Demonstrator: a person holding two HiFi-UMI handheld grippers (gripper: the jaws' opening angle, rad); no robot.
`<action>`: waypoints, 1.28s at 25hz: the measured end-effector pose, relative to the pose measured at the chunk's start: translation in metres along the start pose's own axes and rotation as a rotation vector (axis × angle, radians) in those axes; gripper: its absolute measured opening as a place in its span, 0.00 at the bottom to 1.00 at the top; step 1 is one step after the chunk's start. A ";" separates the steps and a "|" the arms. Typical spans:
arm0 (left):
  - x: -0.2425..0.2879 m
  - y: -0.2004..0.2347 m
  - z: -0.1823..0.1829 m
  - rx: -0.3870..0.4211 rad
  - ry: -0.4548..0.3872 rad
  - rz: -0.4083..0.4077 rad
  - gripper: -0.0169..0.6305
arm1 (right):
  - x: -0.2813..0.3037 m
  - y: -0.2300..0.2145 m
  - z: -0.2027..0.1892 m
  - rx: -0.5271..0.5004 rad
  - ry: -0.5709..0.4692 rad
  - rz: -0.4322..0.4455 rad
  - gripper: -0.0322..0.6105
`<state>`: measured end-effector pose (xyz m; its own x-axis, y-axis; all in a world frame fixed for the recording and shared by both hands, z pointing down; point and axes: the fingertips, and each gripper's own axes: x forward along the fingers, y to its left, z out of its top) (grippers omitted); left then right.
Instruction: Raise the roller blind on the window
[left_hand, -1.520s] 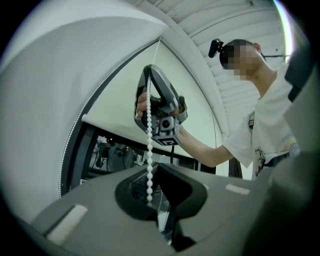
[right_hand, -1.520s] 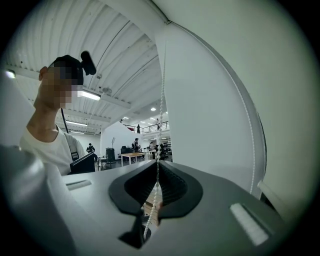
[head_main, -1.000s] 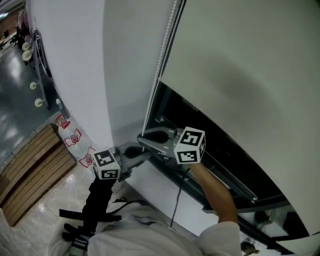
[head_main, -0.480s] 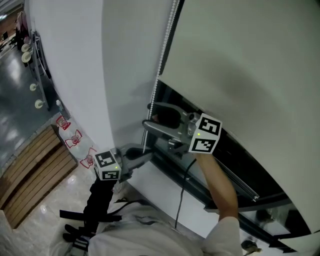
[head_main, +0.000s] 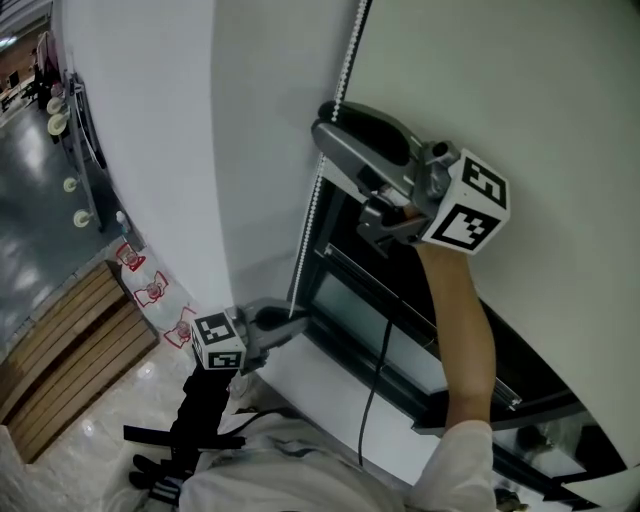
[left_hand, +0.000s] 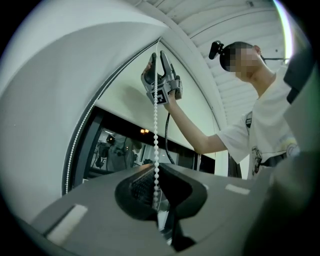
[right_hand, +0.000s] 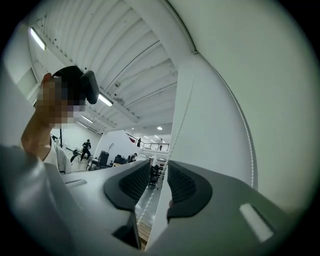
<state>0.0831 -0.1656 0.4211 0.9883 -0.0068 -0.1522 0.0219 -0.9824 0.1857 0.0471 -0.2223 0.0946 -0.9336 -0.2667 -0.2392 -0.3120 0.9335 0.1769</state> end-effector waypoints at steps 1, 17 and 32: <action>0.000 0.000 0.000 0.004 0.002 -0.001 0.02 | 0.001 -0.002 0.006 -0.005 -0.005 0.002 0.21; -0.007 -0.005 -0.007 -0.005 -0.007 -0.006 0.02 | 0.008 0.007 0.031 -0.099 -0.039 -0.029 0.08; -0.001 -0.003 -0.009 -0.033 -0.002 -0.009 0.02 | -0.002 -0.001 0.014 -0.008 -0.053 -0.022 0.07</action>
<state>0.0836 -0.1611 0.4290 0.9878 0.0011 -0.1560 0.0353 -0.9757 0.2164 0.0517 -0.2199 0.0816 -0.9159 -0.2744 -0.2929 -0.3343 0.9254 0.1783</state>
